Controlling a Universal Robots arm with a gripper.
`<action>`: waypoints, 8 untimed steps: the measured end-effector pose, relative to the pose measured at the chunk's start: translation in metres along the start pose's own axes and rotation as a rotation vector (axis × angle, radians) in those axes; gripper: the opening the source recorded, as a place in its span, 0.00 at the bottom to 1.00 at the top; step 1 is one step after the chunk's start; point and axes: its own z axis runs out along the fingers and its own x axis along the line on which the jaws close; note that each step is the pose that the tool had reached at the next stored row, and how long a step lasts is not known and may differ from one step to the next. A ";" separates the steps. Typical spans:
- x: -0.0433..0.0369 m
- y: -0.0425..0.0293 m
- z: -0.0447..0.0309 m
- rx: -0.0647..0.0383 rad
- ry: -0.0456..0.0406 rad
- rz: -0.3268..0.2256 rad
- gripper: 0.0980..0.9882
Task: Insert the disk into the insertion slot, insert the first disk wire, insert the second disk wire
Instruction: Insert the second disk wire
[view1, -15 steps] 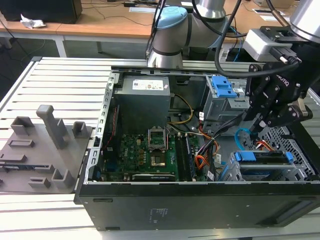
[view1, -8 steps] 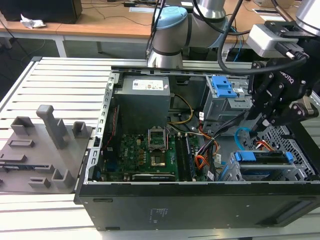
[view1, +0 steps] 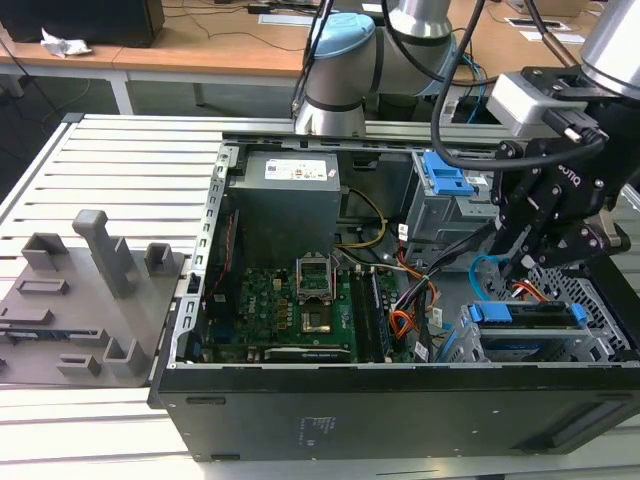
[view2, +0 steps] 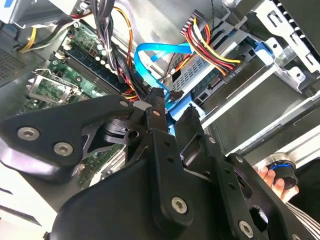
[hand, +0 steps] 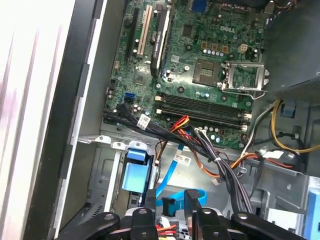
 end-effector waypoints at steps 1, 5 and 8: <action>0.0000 -0.0001 0.0013 0.000 0.0004 -0.002 0.30; 0.0000 -0.0002 0.0038 0.000 0.0014 -0.007 0.30; 0.0000 -0.0003 0.0037 0.000 0.0017 -0.007 0.28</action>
